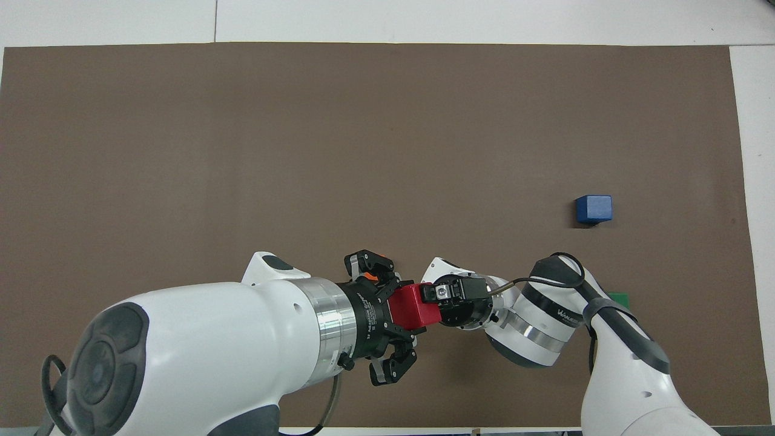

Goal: Transfer red block to right arm and stack on blue block

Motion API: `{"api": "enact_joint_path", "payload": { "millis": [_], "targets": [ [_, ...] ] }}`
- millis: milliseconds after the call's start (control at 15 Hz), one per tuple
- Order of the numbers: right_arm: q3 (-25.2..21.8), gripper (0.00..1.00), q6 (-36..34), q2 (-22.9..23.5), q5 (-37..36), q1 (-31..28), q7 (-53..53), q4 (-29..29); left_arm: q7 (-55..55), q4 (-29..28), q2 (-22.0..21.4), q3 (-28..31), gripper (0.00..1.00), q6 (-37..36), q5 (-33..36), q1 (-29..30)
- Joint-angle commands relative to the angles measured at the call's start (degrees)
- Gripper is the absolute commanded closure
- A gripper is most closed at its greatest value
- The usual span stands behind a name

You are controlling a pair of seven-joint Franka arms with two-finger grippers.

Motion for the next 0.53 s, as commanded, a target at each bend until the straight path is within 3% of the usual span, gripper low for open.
{"api": "enact_joint_path", "payload": {
  "millis": [0, 67, 133, 467],
  "targets": [
    [0.16, 1.0, 0.99, -0.67, 1.24, 0.61, -1.24, -0.3, 1.69, -1.55, -2.01, 0.32, 0.98, 0.55, -1.0, -0.29],
    [0.16, 1.0, 1.08, -0.67, 1.24, 0.53, -1.24, -0.21, 1.96, -1.29, -1.83, 0.32, 0.54, 0.64, -0.83, 0.05],
    [0.16, 1.0, 1.17, -0.67, 1.24, 0.53, -1.15, -0.13, 1.79, -0.67, -1.48, 0.41, 0.01, 0.55, -0.82, 0.4],
    [0.16, 1.0, 1.25, -0.67, 1.24, 0.35, -0.54, 0.14, 7.38, 0.82, -2.97, 2.77, 0.0, -4.09, 1.55, 0.5]
  ]
}}
